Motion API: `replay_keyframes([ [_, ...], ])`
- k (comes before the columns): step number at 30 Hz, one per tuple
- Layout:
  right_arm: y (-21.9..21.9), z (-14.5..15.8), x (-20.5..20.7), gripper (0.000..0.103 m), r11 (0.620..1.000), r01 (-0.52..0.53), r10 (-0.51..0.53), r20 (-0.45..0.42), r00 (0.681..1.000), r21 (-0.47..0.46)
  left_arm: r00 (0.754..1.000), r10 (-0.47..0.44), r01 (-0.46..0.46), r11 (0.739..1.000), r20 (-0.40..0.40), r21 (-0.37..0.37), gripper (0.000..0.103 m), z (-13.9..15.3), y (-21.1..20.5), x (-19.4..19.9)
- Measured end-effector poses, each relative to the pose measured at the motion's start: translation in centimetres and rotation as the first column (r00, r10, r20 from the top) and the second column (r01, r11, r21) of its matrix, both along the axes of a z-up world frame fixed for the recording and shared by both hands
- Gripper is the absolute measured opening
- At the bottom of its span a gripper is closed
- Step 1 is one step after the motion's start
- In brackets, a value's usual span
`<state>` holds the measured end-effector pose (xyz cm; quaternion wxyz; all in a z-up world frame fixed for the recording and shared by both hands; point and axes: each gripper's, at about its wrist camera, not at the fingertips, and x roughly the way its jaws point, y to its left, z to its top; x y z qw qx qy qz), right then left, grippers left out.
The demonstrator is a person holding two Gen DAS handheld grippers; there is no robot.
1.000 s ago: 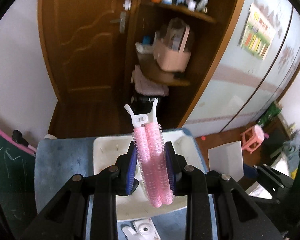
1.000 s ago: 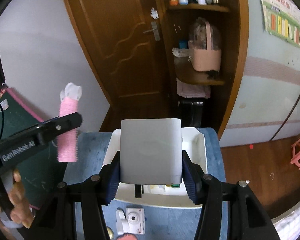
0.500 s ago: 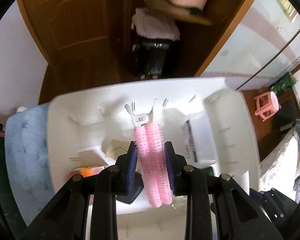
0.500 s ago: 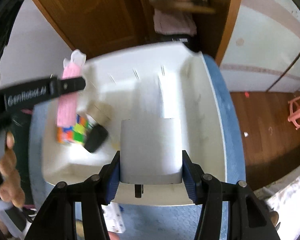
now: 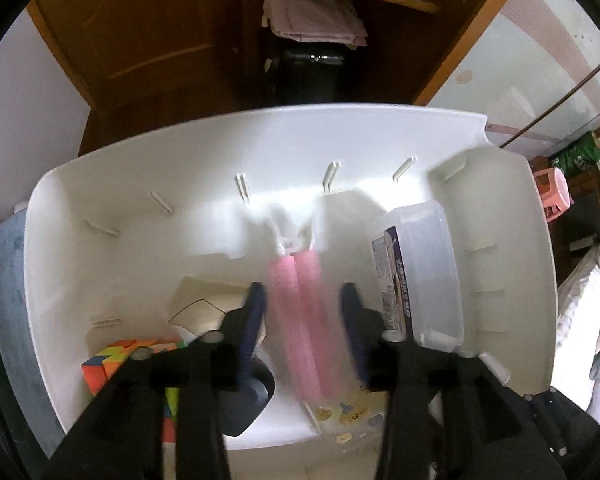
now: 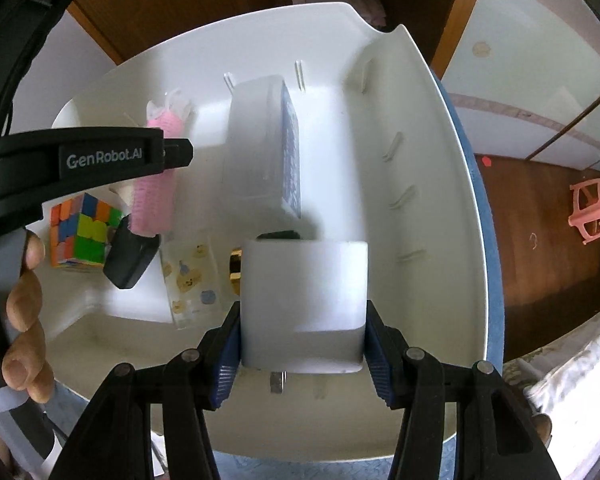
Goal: Organize rigid objects
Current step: 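Carry the rollers and charger into the tray and open both grippers, then move both grippers back toward the gold tin and pink compact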
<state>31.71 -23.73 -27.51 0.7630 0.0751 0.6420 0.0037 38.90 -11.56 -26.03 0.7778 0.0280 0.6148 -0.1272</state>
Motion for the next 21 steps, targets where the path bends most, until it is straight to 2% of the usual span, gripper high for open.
replay_keyframes([
  [1,0.1,0.0,0.1,0.056,1.0,-0.005,0.005,-0.004,1.0,-0.002,1.0,0.006,-0.006,1.0,0.011,-0.011,0.06,0.5,0.2,-0.2],
  [4,0.7,0.1,0.2,0.058,1.0,-0.015,0.015,0.003,1.0,-0.023,0.999,0.013,-0.012,1.0,0.038,-0.017,0.067,1.7,0.6,-0.5],
  [12,1.2,3.3,-0.7,0.062,1.0,-0.004,0.006,0.117,0.993,-0.018,0.992,0.042,-0.039,0.999,0.118,-0.034,0.067,6.2,1.9,-2.8],
  [21,0.7,8.4,-3.9,0.062,0.999,-0.04,0.036,0.248,0.968,0.009,0.965,0.068,-0.053,0.996,0.255,-0.065,0.067,13.9,3.1,-8.3],
])
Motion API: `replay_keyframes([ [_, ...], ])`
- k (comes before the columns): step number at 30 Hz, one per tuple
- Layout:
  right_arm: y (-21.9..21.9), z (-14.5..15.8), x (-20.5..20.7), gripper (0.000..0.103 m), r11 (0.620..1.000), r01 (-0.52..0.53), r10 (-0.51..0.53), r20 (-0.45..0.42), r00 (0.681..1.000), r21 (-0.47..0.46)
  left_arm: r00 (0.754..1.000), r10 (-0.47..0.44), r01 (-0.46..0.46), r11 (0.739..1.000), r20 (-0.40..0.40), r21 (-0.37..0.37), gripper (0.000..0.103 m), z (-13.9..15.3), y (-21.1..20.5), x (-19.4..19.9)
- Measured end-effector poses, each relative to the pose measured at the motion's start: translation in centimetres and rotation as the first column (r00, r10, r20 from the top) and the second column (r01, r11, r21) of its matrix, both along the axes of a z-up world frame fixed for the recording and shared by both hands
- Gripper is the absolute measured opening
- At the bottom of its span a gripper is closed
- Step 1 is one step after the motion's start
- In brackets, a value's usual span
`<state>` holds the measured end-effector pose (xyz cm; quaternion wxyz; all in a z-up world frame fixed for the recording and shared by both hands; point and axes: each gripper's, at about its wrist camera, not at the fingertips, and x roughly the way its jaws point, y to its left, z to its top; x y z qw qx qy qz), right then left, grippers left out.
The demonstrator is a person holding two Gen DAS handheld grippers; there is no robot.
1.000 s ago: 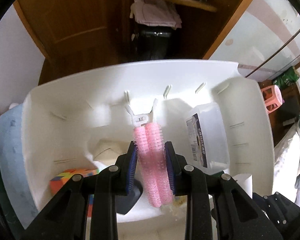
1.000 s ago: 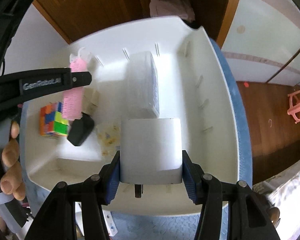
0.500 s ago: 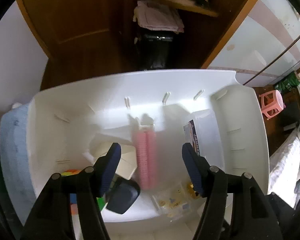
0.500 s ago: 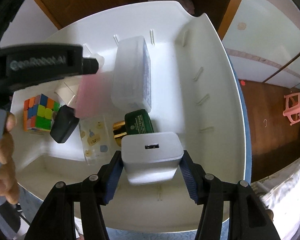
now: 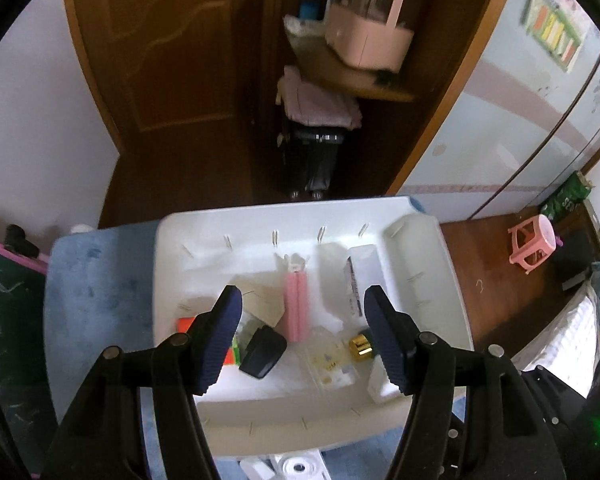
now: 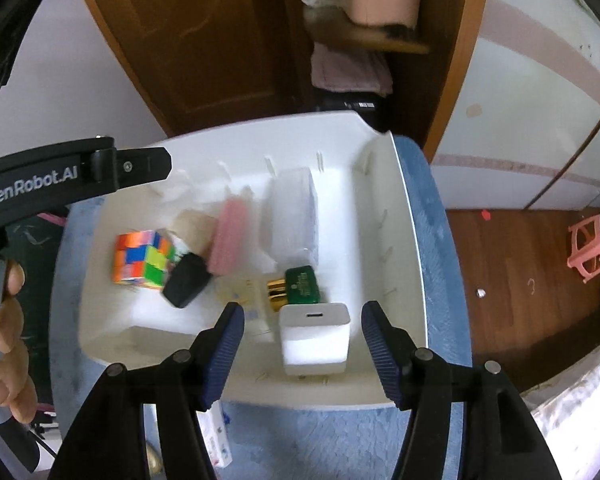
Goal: Organize rigid objects
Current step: 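Move both grippers back toward the gold tin and pink compact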
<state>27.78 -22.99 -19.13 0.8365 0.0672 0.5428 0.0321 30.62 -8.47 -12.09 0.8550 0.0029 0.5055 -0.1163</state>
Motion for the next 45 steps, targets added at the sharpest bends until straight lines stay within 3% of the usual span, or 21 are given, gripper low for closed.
replay_keyframes([
  [8,-0.7,5.2,-5.3,0.062,0.999,-0.054,0.053,0.107,0.993,0.0,0.995,0.029,-0.027,0.999,0.09,-0.023,0.067,4.8,0.5,-4.6],
  [12,-0.7,6.4,-7.5,0.062,0.997,-0.081,0.08,0.142,0.987,0.002,0.99,0.03,-0.028,0.999,0.138,-0.018,0.068,6.8,0.8,-7.8],
  [17,-0.5,7.7,-10.8,0.062,0.994,-0.111,0.107,0.171,0.98,0.012,0.981,0.035,-0.036,0.999,0.189,0.0,0.074,8.0,1.2,-11.0],
  [23,0.0,7.8,-13.7,0.062,0.989,-0.143,0.137,0.175,0.975,0.026,0.976,0.033,-0.041,0.999,0.216,0.032,0.074,7.7,2.3,-14.5],
  [35,2.0,5.1,-17.7,0.062,0.982,-0.144,0.131,0.111,0.985,0.121,0.992,0.0,-0.013,0.995,0.129,0.095,0.074,1.4,6.4,-19.4],
  [41,3.3,1.9,-18.4,0.062,0.985,-0.05,0.049,0.008,0.999,0.165,0.996,-0.09,0.088,0.992,0.024,0.094,0.074,-3.8,8.9,-20.4],
  [45,4.1,-0.9,-18.6,0.062,0.982,0.054,-0.042,-0.069,0.997,0.183,0.981,-0.187,0.192,0.974,-0.049,0.117,0.074,-7.6,9.5,-21.0],
])
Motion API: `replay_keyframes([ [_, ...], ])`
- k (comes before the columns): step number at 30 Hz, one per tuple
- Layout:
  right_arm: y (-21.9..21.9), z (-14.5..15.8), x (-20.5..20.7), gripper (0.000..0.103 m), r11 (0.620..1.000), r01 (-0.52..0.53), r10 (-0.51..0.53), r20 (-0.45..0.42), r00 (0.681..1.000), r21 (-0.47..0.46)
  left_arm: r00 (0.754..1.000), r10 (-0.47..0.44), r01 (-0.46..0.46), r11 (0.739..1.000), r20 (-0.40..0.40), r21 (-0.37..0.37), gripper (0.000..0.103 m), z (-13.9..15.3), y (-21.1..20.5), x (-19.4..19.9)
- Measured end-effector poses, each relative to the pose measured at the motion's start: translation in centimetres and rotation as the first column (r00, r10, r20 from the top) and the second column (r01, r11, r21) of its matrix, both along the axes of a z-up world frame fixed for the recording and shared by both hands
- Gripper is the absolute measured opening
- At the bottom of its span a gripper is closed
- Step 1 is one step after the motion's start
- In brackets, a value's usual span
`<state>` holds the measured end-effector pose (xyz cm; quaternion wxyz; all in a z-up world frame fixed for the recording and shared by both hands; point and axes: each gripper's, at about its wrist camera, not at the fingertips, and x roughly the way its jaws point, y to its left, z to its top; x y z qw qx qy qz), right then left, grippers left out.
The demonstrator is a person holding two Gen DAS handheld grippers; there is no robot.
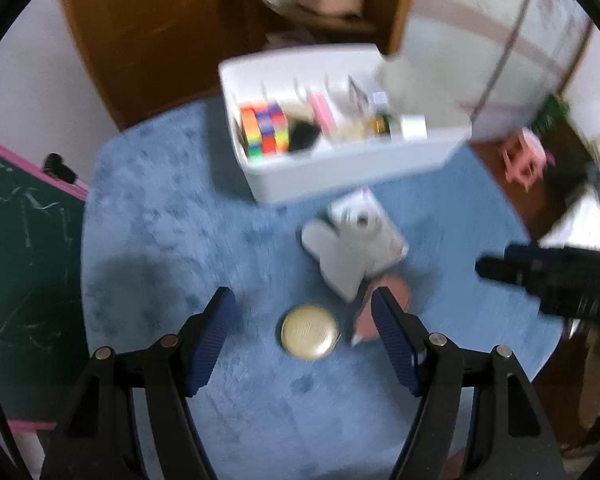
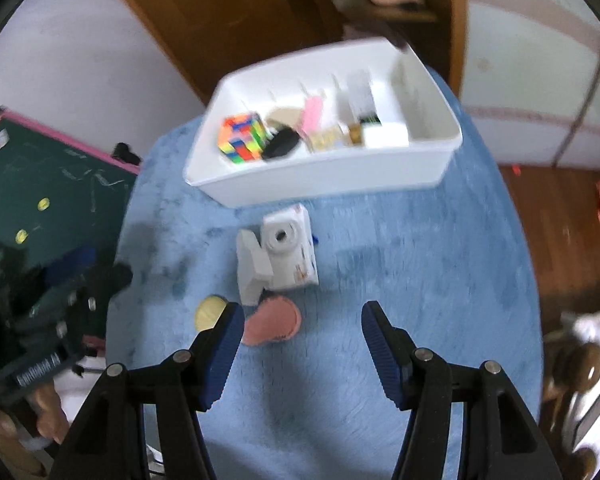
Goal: Organize rigid objects
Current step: 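Move both grippers back toward the gold tin and pink compact, then grasp the gold round tin with the left gripper while the right grasps the pink compact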
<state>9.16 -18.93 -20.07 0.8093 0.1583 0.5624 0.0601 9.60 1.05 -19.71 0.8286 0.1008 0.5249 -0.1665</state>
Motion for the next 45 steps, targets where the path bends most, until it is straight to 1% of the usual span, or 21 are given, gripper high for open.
replay_keyframes([
  [2,0.3,-1.6,-0.1,0.062,0.998,0.058,-0.057,-0.042,0.997,0.026,0.997,-0.065,0.066,0.998,-0.029,0.022,0.074,-1.9,-0.1,-0.3],
  [4,0.8,-3.2,-0.2,0.062,0.992,0.117,-0.112,-0.087,0.99,0.051,0.989,-0.14,0.142,0.989,-0.053,0.042,0.074,-3.9,-0.3,-0.8],
  [7,1.5,-5.4,-0.2,0.062,0.975,0.204,-0.188,-0.151,0.97,0.094,0.973,-0.218,0.222,0.973,-0.072,0.064,0.074,-5.9,-0.7,-1.1],
  [9,2.3,-6.7,-0.2,0.062,0.964,0.246,-0.226,-0.177,0.958,0.102,0.967,-0.241,0.246,0.967,-0.079,0.062,0.074,-6.7,-0.8,-1.0],
  [13,3.3,-8.7,0.1,0.062,0.945,0.307,-0.277,-0.221,0.935,0.114,0.955,-0.277,0.281,0.959,-0.104,0.028,0.074,-8.3,-0.8,-0.6],
  [16,3.9,-10.0,0.3,0.062,0.926,0.354,-0.316,-0.25,0.915,0.127,0.951,-0.286,0.289,0.957,-0.116,0.011,0.074,-8.8,-0.7,-0.3],
  [20,4.7,-10.8,0.8,0.062,0.915,0.386,-0.347,-0.261,0.901,0.117,0.944,-0.302,0.303,0.953,-0.132,-0.012,0.074,-9.4,-0.8,0.1],
  [22,5.1,-11.2,1.2,0.062,0.911,0.399,-0.361,-0.265,0.894,0.105,0.942,-0.307,0.308,0.951,-0.14,-0.013,0.074,-9.7,-1.0,0.2],
  [25,6.0,-11.5,1.9,0.062,0.91,0.411,-0.382,-0.269,0.884,0.056,0.936,-0.318,0.319,0.948,-0.151,-0.018,0.074,-10.6,-1.0,0.7],
  [27,6.5,-11.6,2.4,0.064,0.912,0.409,-0.387,-0.264,0.883,0.03,0.934,-0.323,0.324,0.946,-0.151,-0.02,0.074,-10.9,-1.1,0.6],
  [31,8.0,-11.7,3.4,0.067,0.92,0.387,-0.388,-0.261,0.884,-0.059,0.938,-0.316,0.314,0.949,-0.142,-0.037,0.074,-11.2,-1.1,0.7],
  [34,9.5,-11.7,3.9,0.067,0.923,0.359,-0.384,-0.247,0.89,-0.14,0.942,-0.308,0.304,0.951,-0.131,-0.051,0.074,-11.2,-1.0,0.7],
  [36,10.0,-11.7,4.0,0.064,0.922,0.349,-0.381,-0.236,0.894,-0.167,0.945,-0.304,0.3,0.952,-0.119,-0.055,0.074,-11.2,-0.8,0.4],
  [37,10.2,-11.7,3.9,0.058,0.922,0.344,-0.378,-0.23,0.897,-0.178,0.947,-0.302,0.297,0.953,-0.108,-0.06,0.072,-11.2,-0.8,0.3],
  [38,10.2,-11.6,3.9,0.055,0.922,0.339,-0.376,-0.224,0.899,-0.186,0.949,-0.298,0.293,0.954,-0.1,-0.06,0.07,-11.2,-0.7,0.1],
  [39,10.1,-11.7,3.8,0.055,0.924,0.34,-0.373,-0.225,0.9,-0.174,0.95,-0.297,0.292,0.955,-0.096,-0.059,0.067,-11.3,-0.5,0.1],
  [40,10.0,-11.7,3.7,0.054,0.926,0.341,-0.372,-0.226,0.901,-0.163,0.951,-0.296,0.292,0.955,-0.089,-0.054,0.059,-11.2,-0.1,-0.1],
  [42,9.1,-11.5,3.0,0.053,0.928,0.341,-0.369,-0.226,0.902,-0.152,0.951,-0.295,0.291,0.955,-0.091,-0.055,0.059,-11.1,0.2,-0.3],
  [45,7.3,-10.9,1.0,0.051,0.927,0.358,-0.375,-0.216,0.902,-0.112,0.956,-0.273,0.268,0.962,-0.106,-0.061,0.059,-10.8,0.9,0.2],
])
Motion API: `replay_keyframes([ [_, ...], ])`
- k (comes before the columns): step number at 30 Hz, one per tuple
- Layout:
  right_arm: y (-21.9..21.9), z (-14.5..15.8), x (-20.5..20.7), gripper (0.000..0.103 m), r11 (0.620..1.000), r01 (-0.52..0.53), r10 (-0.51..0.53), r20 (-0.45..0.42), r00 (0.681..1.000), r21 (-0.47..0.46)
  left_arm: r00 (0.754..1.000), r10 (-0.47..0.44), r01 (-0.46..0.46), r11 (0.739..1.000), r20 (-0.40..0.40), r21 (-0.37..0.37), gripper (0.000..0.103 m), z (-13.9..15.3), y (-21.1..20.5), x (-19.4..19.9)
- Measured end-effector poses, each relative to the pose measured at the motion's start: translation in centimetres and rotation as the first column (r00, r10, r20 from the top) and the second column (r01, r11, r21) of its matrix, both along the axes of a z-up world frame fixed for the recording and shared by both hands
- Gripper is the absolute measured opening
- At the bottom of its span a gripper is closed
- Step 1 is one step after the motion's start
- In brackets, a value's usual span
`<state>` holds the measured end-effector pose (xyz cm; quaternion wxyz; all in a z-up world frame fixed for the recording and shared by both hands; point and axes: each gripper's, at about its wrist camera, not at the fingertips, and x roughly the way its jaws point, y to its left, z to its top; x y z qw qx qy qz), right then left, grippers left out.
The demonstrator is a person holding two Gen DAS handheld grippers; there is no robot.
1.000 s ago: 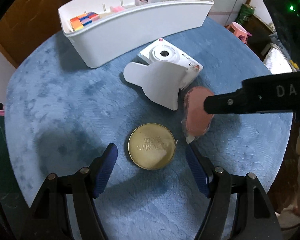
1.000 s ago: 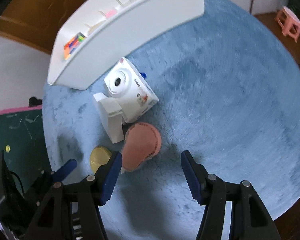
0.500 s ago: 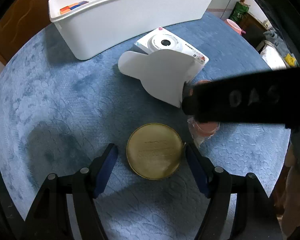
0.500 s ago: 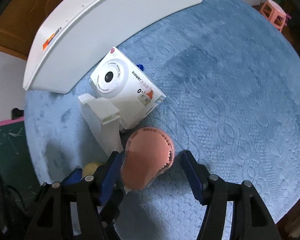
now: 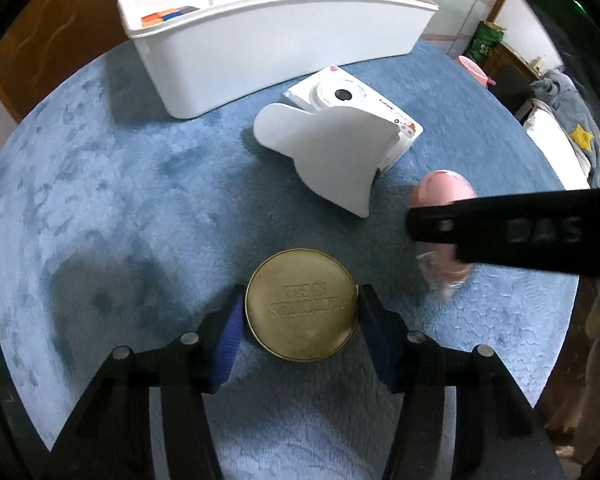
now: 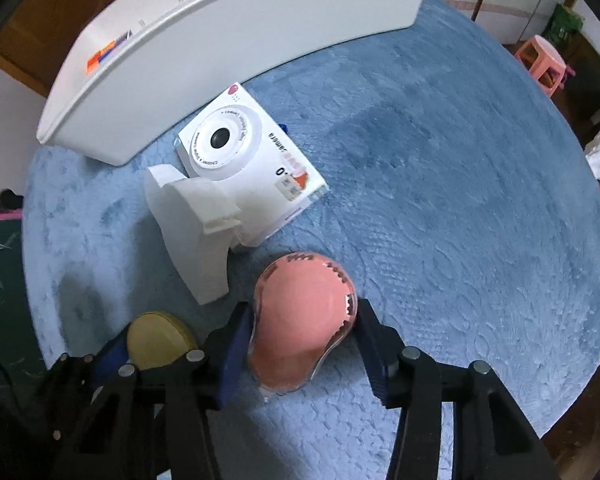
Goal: Organize rigid objects
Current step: 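Grasp the gold round tin with the left gripper while the right grasps the pink compact, then carry the tin and compact into the tray and open both grippers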
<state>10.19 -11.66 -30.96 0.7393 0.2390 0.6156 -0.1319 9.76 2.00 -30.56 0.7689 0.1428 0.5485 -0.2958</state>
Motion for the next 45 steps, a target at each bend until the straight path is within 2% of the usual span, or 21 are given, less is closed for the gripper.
replay_keyframes([
  [3,-0.8,1.1,-1.1,0.051,1.0,0.011,-0.011,0.03,0.999,0.005,1.0,0.021,-0.021,1.0,-0.011,-0.01,0.058,1.2,0.6,-0.1],
  [6,-1.2,3.3,-2.1,0.051,1.0,-0.001,0.002,0.07,0.998,-0.014,1.0,0.023,-0.023,0.999,0.012,-0.029,0.058,3.8,0.9,-0.8],
  [9,-1.2,6.5,-3.0,0.051,0.999,-0.025,0.029,0.125,0.992,-0.035,0.998,0.021,-0.018,0.998,0.057,-0.053,0.058,7.2,1.0,-1.1],
  [14,-1.1,12.6,-3.5,0.051,0.997,-0.051,0.064,0.237,0.969,-0.06,0.987,0.062,-0.043,0.991,0.148,-0.128,0.058,14.8,1.3,0.1],
  [18,-2.3,17.3,-2.6,0.051,0.993,-0.082,0.106,0.324,0.94,-0.086,0.966,0.114,-0.073,0.981,0.232,-0.177,0.059,21.2,1.2,2.2],
  [23,-4.4,23.7,-0.4,0.051,0.982,-0.134,0.179,0.432,0.884,-0.132,0.943,0.19,-0.129,0.965,0.273,-0.227,0.059,26.4,-0.2,5.5],
  [26,-6.0,26.5,1.9,0.051,0.972,-0.163,0.226,0.475,0.851,-0.171,0.925,0.237,-0.174,0.959,0.298,-0.222,0.059,28.2,-1.6,7.6],
  [30,-8.3,28.8,5.5,0.051,0.95,-0.216,0.304,0.505,0.808,-0.227,0.913,0.288,-0.226,0.946,0.288,-0.231,0.059,29.4,-3.6,10.2],
  [35,-11.3,28.9,11.1,0.051,0.91,-0.314,0.411,0.495,0.766,-0.271,0.901,0.349,-0.302,0.931,0.259,-0.205,0.059,28.2,-7.0,15.0],
  [40,-13.9,24.8,17.7,0.051,0.866,-0.433,0.499,0.419,0.758,-0.25,0.89,0.416,-0.391,0.907,0.189,-0.153,0.059,23.5,-9.4,19.9],
  [45,-14.5,17.0,22.3,0.051,0.81,-0.548,0.587,0.28,0.76,-0.209,0.871,0.476,-0.471,0.879,0.124,-0.072,0.059,17.9,-10.4,23.2],
])
